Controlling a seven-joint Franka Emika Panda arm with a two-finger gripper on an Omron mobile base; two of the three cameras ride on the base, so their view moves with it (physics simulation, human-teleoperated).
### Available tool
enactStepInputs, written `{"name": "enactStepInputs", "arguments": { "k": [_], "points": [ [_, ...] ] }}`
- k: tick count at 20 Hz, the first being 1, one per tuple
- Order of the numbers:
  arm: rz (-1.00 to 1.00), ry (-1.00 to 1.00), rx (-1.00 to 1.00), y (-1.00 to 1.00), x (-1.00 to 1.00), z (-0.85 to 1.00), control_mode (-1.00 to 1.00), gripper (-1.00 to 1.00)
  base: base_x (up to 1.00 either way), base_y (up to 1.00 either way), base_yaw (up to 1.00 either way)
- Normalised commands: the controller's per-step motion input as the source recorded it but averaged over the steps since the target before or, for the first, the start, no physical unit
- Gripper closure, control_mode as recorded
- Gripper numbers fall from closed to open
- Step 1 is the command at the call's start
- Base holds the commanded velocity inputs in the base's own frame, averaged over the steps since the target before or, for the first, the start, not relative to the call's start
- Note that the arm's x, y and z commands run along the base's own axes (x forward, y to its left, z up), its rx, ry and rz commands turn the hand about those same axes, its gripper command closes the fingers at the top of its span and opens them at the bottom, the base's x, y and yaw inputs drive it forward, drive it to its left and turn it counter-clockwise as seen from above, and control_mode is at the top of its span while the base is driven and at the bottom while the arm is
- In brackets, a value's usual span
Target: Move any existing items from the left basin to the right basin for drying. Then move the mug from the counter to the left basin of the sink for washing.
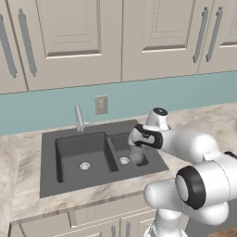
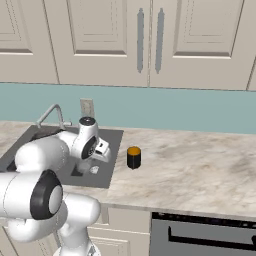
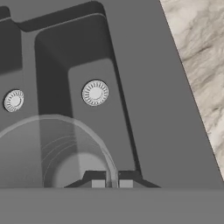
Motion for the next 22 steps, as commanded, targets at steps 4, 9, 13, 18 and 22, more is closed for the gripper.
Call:
{"name": "enactStepInputs", "arguments": {
  "k": [4,9,13,18,22],
  "points": [
    [0.00,0.06,0.00,0.00,0.20,-0.21,-1.00,1.00,0.00,0.00,0.00],
    [-0.01,0.06,0.00,0.00,0.19,-0.20,-1.00,1.00,0.00,0.00,0.00],
    [-0.01,0.04,-0.01,0.00,0.19,-0.18,-1.00,1.00,0.00,0.00,0.00],
    [-0.01,0.01,-0.02,0.00,0.13,-0.19,-1.00,1.00,0.00,0.00,0.00],
    [-0.01,0.00,-0.04,0.01,0.10,-0.18,-1.00,1.00,0.00,0.00,0.00]
  ]
}}
